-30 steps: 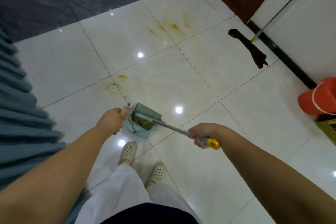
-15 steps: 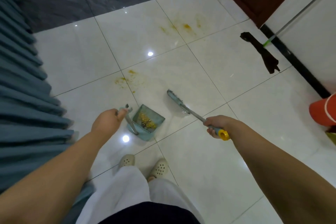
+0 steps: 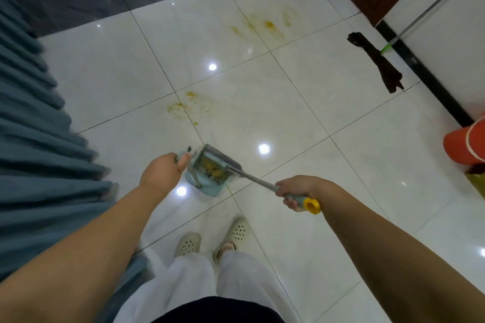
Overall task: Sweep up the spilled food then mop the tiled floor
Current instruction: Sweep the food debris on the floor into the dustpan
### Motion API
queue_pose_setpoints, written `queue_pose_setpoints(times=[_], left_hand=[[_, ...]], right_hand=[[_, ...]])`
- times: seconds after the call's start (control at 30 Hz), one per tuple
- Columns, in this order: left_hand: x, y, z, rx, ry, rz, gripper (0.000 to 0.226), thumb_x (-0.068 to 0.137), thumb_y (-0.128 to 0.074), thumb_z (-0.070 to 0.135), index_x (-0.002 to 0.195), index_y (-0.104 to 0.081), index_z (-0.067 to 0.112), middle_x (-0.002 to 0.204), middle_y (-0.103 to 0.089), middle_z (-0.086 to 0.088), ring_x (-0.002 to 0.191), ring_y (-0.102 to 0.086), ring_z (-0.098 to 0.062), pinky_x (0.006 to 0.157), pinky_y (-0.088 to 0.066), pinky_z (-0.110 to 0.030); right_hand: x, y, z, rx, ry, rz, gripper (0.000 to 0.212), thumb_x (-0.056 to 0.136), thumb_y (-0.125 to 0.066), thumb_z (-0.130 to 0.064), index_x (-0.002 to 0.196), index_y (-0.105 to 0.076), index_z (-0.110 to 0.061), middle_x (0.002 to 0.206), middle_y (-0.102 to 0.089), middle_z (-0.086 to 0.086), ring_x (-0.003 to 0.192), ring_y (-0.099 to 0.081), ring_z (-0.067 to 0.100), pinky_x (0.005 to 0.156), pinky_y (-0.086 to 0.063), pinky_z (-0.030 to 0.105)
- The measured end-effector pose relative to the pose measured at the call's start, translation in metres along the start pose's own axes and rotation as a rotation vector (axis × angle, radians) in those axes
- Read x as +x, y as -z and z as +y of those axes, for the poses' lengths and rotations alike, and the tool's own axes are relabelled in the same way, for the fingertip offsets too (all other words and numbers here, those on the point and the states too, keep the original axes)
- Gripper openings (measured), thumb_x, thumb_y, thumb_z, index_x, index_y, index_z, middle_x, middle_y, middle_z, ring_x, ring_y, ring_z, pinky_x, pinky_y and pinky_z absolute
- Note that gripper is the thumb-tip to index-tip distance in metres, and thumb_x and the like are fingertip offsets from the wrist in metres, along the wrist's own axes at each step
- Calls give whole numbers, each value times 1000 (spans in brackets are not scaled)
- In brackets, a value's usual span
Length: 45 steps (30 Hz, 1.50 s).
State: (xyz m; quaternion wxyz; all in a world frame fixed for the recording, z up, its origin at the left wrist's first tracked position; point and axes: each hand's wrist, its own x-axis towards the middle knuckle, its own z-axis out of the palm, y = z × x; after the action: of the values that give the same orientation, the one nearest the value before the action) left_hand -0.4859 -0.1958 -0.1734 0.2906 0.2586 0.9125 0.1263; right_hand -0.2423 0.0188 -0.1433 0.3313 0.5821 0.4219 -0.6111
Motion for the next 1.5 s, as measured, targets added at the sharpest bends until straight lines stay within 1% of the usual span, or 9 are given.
queue_pose_setpoints(times=[0.17, 0.53, 0.77, 0.93, 1.07, 1.2, 1.33, 1.43, 1.5], left_hand=[[-1, 3, -11, -66, -7, -28, 56, 93, -32, 57, 61, -44, 13, 54, -48, -6, 50, -45, -22, 49, -35, -27], [-10, 28, -41, -16, -113, -85, 55, 92, -36, 56, 62, -49, 11, 53, -50, -6, 47, -46, -22, 50, -37, -27], [-11, 47, -59, 97, -186, -160, 51, 94, -35, 51, 69, -53, 10, 58, -52, -8, 51, -47, -22, 52, -39, -27], [-13, 46, -68, 181, -254, -158, 49, 94, -33, 51, 63, -46, 15, 57, -49, -4, 52, -47, -20, 47, -32, -24], [-13, 44, -75, 208, -284, -166, 50, 93, -30, 54, 63, -45, 17, 56, -48, -3, 53, -46, -17, 48, -31, -25], [-11, 49, -76, 193, -239, -210, 55, 91, -30, 61, 66, -50, 16, 57, -53, -4, 52, -50, -18, 49, -38, -25], [-9, 53, -74, 42, -131, -336, 58, 89, -36, 62, 73, -59, 11, 63, -63, -8, 54, -57, -19, 50, -44, -24], [-11, 57, -69, -133, -44, -435, 60, 90, -40, 57, 74, -63, 4, 70, -66, -11, 62, -59, -22, 57, -47, -28], [-15, 61, -65, -219, -8, -527, 59, 92, -43, 53, 74, -62, 1, 63, -65, -11, 53, -59, -20, 53, -47, -27]], right_hand=[[-10, -9, 11, 49, 19, 28, 22, 92, -50, -6, 111, -53, -15, 59, -45, 5, 34, -40, 7, 35, -37, 13], [-19, -24, 77, 352, 46, 153, 28, 91, -50, -2, 116, -50, -17, 55, -47, 5, 32, -42, 8, 34, -38, 14], [-20, -39, 107, 519, 8, 236, 16, 92, -53, -2, 108, -51, -2, 59, -48, 10, 30, -42, 10, 33, -40, 15], [-18, -64, 110, 699, -54, 168, 9, 91, -56, -4, 89, -50, 3, 48, -52, 12, 29, -46, 13, 33, -43, 15], [-14, -97, 101, 630, -68, 98, 12, 90, -55, -5, 99, -51, 2, 55, -52, 10, 33, -46, 11, 33, -42, 15], [-17, -125, 85, 579, -42, -16, 10, 92, -54, -8, 99, -49, -3, 49, -49, 6, 34, -42, 9, 32, -40, 15], [-27, -147, 67, 477, -33, -69, 14, 92, -52, -10, 104, -50, -4, 51, -48, 4, 33, -42, 7, 34, -40, 14], [-34, -157, 61, 438, -21, -25, 18, 92, -54, -10, 109, -52, -5, 56, -48, 4, 34, -42, 6, 36, -41, 13], [-40, -158, 60, 428, -22, 10, 16, 91, -56, -11, 105, -54, -3, 57, -49, 5, 34, -43, 6, 37, -42, 14]])
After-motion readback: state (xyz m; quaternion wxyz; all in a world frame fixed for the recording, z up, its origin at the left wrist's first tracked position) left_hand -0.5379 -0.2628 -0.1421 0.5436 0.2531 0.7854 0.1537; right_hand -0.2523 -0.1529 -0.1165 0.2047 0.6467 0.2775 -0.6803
